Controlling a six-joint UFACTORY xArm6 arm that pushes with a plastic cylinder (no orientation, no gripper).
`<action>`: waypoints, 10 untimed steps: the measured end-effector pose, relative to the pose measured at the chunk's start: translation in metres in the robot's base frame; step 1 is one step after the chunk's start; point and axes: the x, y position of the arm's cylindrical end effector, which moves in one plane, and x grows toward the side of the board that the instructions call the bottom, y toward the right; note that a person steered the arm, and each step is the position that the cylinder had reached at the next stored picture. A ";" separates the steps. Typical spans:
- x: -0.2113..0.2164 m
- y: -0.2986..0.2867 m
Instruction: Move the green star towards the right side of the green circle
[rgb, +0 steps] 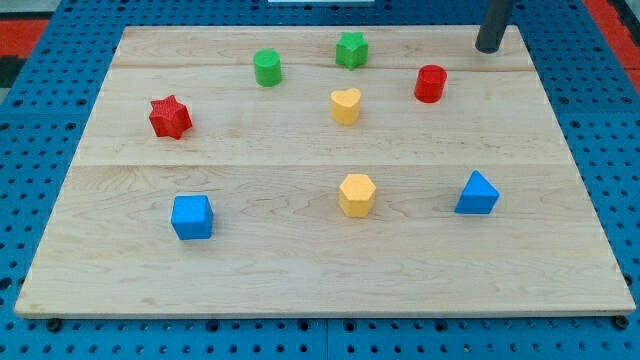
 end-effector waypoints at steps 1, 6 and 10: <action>-0.003 0.000; -0.028 -0.011; -0.044 -0.081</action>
